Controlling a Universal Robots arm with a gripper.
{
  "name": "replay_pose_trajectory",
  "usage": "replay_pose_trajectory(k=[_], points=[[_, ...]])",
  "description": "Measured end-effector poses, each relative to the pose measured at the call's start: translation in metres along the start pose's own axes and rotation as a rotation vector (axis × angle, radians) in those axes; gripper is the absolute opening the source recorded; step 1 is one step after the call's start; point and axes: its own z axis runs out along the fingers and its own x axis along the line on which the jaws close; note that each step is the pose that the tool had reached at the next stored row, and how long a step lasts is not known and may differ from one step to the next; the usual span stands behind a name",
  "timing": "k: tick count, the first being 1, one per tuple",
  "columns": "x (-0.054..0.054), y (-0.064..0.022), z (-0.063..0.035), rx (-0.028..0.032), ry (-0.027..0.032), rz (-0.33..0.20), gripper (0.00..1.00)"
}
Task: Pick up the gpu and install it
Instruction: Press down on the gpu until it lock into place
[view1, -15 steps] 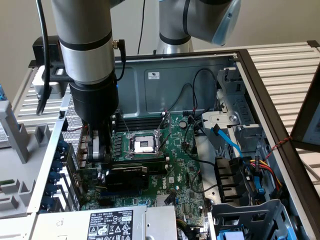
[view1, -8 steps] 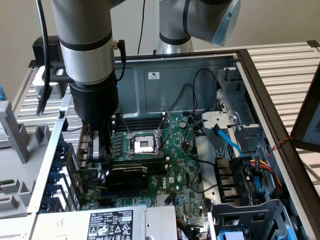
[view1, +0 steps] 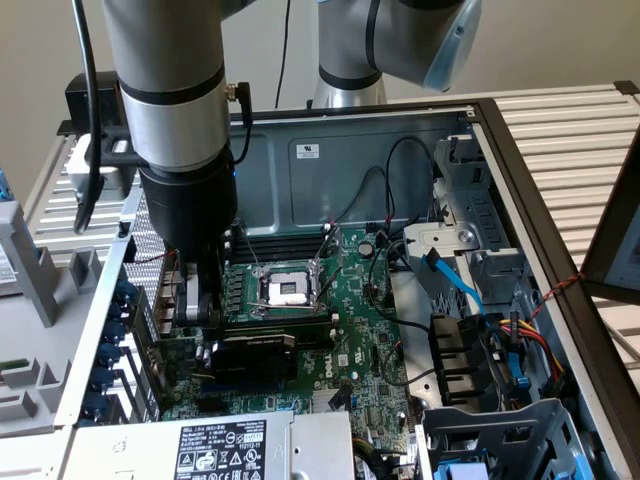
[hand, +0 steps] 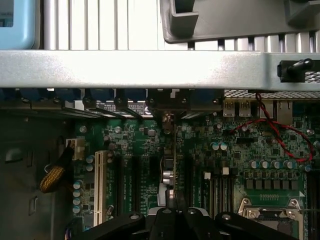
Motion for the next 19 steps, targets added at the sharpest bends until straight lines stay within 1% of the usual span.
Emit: replay_pose_trajectory(k=[7, 8, 11, 12, 16, 19], points=[[0.0, 0.0012, -0.0004, -0.0008, -0.0001, 0.0, 0.11], [0.0, 0.0013, -0.0019, -0.0004, -0.0006, 0.0, 0.11], [0.0, 0.001, -0.0146, -0.0007, 0.0, 0.0, 0.11], [0.001, -0.0001, -0.0173, -0.0008, 0.0002, 0.0, 0.11], [0.005, -0.0105, -0.0198, -0.0007, 0.0001, -0.001, 0.11], [0.007, -0.0213, -0.0207, -0.0007, 0.0001, -0.002, 0.11]])
